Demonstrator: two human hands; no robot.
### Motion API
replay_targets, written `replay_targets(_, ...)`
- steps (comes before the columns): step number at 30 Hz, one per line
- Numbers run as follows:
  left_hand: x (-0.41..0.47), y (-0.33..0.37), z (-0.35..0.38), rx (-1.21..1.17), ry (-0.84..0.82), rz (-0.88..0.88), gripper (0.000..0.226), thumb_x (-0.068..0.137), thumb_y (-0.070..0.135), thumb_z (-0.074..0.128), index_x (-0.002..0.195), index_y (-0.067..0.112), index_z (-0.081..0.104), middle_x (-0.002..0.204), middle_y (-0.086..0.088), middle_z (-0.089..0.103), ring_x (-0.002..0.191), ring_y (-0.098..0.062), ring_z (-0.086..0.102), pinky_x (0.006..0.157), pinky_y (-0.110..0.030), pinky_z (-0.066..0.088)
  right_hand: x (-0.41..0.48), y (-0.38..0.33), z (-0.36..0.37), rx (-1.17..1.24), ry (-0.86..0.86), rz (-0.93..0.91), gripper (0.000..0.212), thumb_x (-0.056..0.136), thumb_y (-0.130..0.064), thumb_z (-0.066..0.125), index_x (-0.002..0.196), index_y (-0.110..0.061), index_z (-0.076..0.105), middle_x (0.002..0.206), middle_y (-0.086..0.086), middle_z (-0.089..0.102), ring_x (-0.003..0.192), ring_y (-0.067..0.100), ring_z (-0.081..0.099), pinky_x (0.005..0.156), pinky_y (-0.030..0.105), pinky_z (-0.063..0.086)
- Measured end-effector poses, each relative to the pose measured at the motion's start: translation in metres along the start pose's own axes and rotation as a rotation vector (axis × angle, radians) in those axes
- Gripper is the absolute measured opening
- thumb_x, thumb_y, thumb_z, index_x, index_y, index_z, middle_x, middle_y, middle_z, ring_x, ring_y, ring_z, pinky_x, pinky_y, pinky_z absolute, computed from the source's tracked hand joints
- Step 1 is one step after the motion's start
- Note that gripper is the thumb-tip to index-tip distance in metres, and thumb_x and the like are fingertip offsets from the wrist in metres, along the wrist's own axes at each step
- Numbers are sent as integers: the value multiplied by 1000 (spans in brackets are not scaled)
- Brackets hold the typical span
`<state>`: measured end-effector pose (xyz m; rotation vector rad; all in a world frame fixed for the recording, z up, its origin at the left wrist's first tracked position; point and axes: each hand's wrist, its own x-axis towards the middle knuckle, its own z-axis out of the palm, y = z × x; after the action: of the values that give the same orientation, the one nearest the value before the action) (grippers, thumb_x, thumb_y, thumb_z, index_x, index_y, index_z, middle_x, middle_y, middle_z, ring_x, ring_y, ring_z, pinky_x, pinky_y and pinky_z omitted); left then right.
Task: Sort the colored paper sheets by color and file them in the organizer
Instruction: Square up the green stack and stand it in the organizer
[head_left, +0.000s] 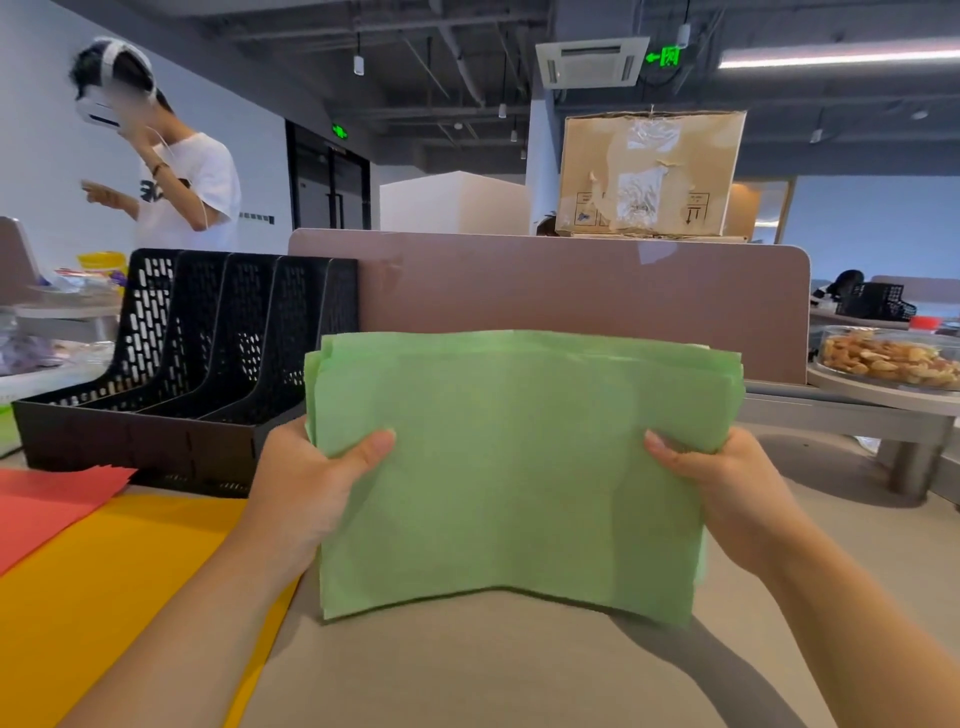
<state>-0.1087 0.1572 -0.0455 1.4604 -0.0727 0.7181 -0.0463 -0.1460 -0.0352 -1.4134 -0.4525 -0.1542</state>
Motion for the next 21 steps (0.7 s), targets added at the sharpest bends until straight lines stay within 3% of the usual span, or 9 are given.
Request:
replay_targets(2, 0, 7, 1, -31, -18, 51, 33, 70, 0, 77, 93, 22, 68, 87, 7, 76, 82, -15, 72, 67, -30, 58, 0, -7, 1, 31, 24, -39, 71, 30, -50, 90, 88, -13, 76, 97, 11, 74, 85, 28, 72, 65, 34, 58)
replay_targets(4, 0, 13, 0, -16, -26, 84, 49, 65, 0, 82, 104, 23, 64, 97, 4, 74, 88, -14, 71, 68, -27, 58, -2, -17, 3, 16, 53, -75, 59, 49, -41, 87, 99, -15, 72, 99, 6, 74, 87, 24, 71, 71, 36, 60)
replay_targets(6, -1, 17, 0, 129, 44, 171, 64, 69, 4, 82, 118, 33, 53, 105, 12, 67, 93, -1, 66, 74, -25, 55, -2, -23, 5, -111, 154, -132, 48, 68, -22, 78, 114, -21, 63, 103, -1, 72, 91, 19, 70, 77, 36, 59)
replay_targets(8, -5, 22, 2, 304, 121, 303, 82, 74, 10, 80, 134, 44, 35, 111, 24, 55, 96, 8, 60, 80, -24, 51, 1, -26, 7, -298, 282, -224, 63, 74, -15, 76, 129, -33, 49, 113, -4, 64, 100, 18, 65, 80, 34, 58)
replay_targets(9, -7, 24, 3, 383, 136, 368, 88, 75, 13, 78, 138, 48, 27, 116, 22, 52, 100, 6, 58, 85, -27, 50, 1, -28, 8, -402, 305, -289, 71, 74, -16, 77, 133, -39, 43, 116, -5, 58, 103, 18, 62, 82, 36, 57)
replay_targets(11, -11, 27, 5, 587, 134, 485, 87, 79, 19, 75, 140, 50, 23, 126, 11, 45, 108, 2, 47, 93, -29, 42, 2, -32, 9, -636, 286, -439, 79, 74, -17, 77, 136, -44, 35, 114, -6, 53, 102, 13, 57, 87, 39, 53)
replay_targets(14, -12, 27, 7, 802, 148, 540, 75, 83, 27, 70, 144, 41, 30, 130, 1, 39, 104, 1, 37, 87, -29, 37, 1, -37, 10, -892, 220, -564, 77, 75, -11, 76, 135, -39, 38, 113, -5, 46, 101, -2, 42, 91, 27, 42)
replay_targets(18, -9, 24, 4, 862, 173, 504, 64, 83, 34, 67, 140, 42, 38, 132, 0, 35, 110, -10, 40, 86, -37, 44, 2, -33, 8, -1012, 198, -600, 66, 75, -11, 76, 133, -29, 51, 112, -3, 43, 97, -4, 36, 86, 16, 31)
replay_targets(21, -8, 23, 3, 872, 195, 512, 56, 83, 33, 69, 134, 35, 47, 131, -1, 37, 103, -9, 42, 81, -33, 43, 3, -33, 6, -1011, 215, -611, 57, 75, -9, 76, 127, -25, 58, 110, -2, 47, 94, -3, 39, 84, 21, 35)
